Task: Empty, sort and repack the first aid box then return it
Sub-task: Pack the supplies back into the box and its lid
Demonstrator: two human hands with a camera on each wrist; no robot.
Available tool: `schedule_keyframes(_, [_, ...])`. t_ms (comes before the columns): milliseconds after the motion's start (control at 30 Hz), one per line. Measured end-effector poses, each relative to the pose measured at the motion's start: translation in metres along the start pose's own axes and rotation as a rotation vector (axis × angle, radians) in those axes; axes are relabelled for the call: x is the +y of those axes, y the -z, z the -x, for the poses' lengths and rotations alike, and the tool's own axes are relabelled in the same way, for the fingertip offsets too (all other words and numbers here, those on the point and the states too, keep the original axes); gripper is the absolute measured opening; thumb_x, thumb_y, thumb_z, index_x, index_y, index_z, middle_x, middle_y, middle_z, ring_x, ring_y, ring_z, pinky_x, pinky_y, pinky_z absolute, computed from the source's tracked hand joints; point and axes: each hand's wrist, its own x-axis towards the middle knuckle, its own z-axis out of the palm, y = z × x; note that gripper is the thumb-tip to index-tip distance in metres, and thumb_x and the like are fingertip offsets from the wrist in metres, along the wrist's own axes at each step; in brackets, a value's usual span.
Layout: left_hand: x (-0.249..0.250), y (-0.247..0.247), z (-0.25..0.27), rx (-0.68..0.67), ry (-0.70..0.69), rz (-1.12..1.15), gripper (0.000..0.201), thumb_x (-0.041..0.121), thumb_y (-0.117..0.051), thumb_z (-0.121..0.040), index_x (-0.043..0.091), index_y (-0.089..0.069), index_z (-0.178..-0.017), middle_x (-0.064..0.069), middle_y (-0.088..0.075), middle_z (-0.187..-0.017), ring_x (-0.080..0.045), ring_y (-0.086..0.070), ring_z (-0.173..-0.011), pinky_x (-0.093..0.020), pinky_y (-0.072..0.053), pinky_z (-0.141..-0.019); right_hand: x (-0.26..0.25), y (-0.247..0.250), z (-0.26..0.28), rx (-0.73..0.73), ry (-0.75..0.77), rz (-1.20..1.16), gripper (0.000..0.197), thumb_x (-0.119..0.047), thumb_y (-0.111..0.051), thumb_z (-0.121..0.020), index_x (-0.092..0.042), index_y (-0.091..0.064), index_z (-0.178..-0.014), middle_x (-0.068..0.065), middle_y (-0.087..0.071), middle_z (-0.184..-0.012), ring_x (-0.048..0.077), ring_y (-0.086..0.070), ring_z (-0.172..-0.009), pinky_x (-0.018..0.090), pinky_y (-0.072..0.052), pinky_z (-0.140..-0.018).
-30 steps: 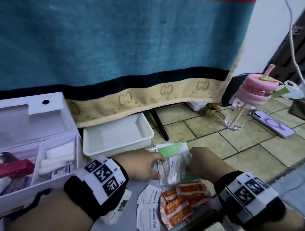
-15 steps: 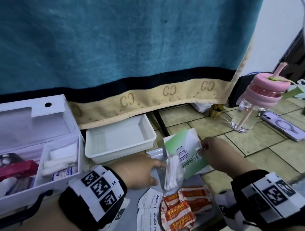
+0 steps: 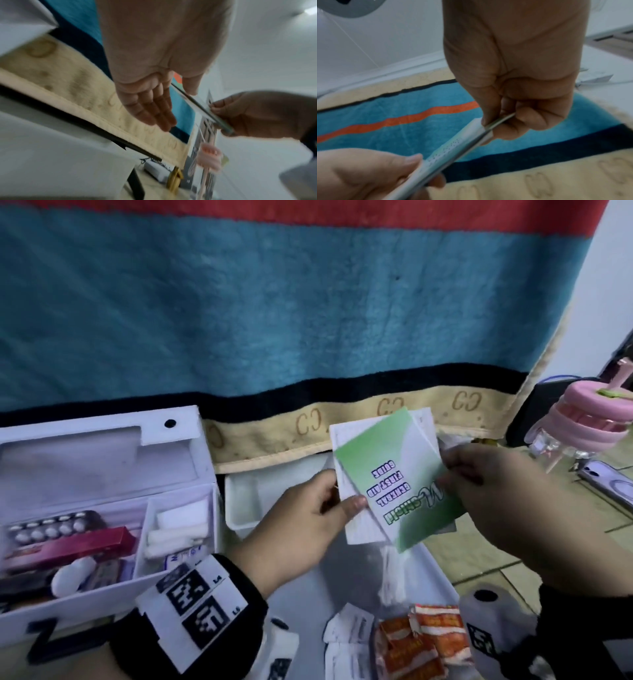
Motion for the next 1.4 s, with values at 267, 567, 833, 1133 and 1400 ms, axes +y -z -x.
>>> schedule_keyframes(267, [-0.009, 0.129, 0.077, 0.433, 0.007, 0.076, 0.006, 0.007, -0.060, -0.087, 0.012, -0.063, -0.088, 0.008, -0.075, -0.084, -0.006, -0.071, -0.078, -0.016, -0.052, -0.065, -0.069, -0.083, -0.009, -0.166, 0.059, -0.292, 0.015, -0.007, -0.059, -0.087, -0.014, -0.067, -0.076, 0.001, -0.074, -0.073, 0.022, -0.066, -0.070, 0.034, -0.049, -0.071])
schedule_keyframes(567, [-0.049, 0.304, 0.145, 0.442, 0.110, -0.470, 0.019, 0.010, -0.063, -0.087, 0.027, -0.060, -0.079, 0.015, -0.069, -0.072, -0.004, -0.064, -0.071, -0.028, -0.049, -0.068, -0.176, -0.214, -0.015, -0.637, 0.160, -0.673, 0.025, 0.018, -0.059, -0.078, 0.002, -0.066, -0.096, 0.008, -0.074, -0.090, 0.015, -0.069, -0.082, 0.027, -0.056, -0.076])
schedule_keyframes(833, [-0.061, 0.351, 0.142, 0.217, -0.021, -0.762, 0.018, 0.012, -0.066, -0.085, 0.006, -0.065, -0.102, 0.000, -0.056, -0.123, -0.015, -0.049, -0.118, -0.032, -0.036, -0.102, -0.229, -0.249, -0.042, -0.315, 0.190, -0.722, 0.023, 0.005, -0.050, -0.091, -0.015, -0.060, -0.084, -0.014, -0.070, -0.066, -0.004, -0.062, -0.065, 0.018, -0.049, -0.071])
schedule_keyframes(1133, [-0.063, 0.346, 0.141, 0.209, -0.126, -0.942, 0.006, 0.020, -0.065, -0.086, 0.024, -0.060, -0.087, 0.011, -0.040, -0.138, -0.013, -0.039, -0.130, -0.027, -0.028, -0.109, -0.258, -0.254, -0.065, -0.061, 0.208, -0.939, 0.018, -0.004, -0.051, -0.093, -0.020, -0.059, -0.091, -0.007, -0.070, -0.089, 0.012, -0.063, -0.081, 0.020, -0.049, -0.060])
schedule_keyframes(1400, [-0.057, 0.329, 0.140, 0.233, 0.000, -1.118, 0.003, 0.034, -0.052, -0.092, 0.033, -0.054, -0.090, 0.017, -0.005, -0.157, -0.008, 0.001, -0.146, -0.041, -0.015, -0.113, -0.257, -0.263, -0.064, 0.046, 0.409, -0.518, 0.013, -0.021, -0.064, -0.085, -0.008, -0.063, -0.085, 0.006, -0.069, -0.077, 0.027, -0.060, -0.074, 0.033, -0.050, -0.074])
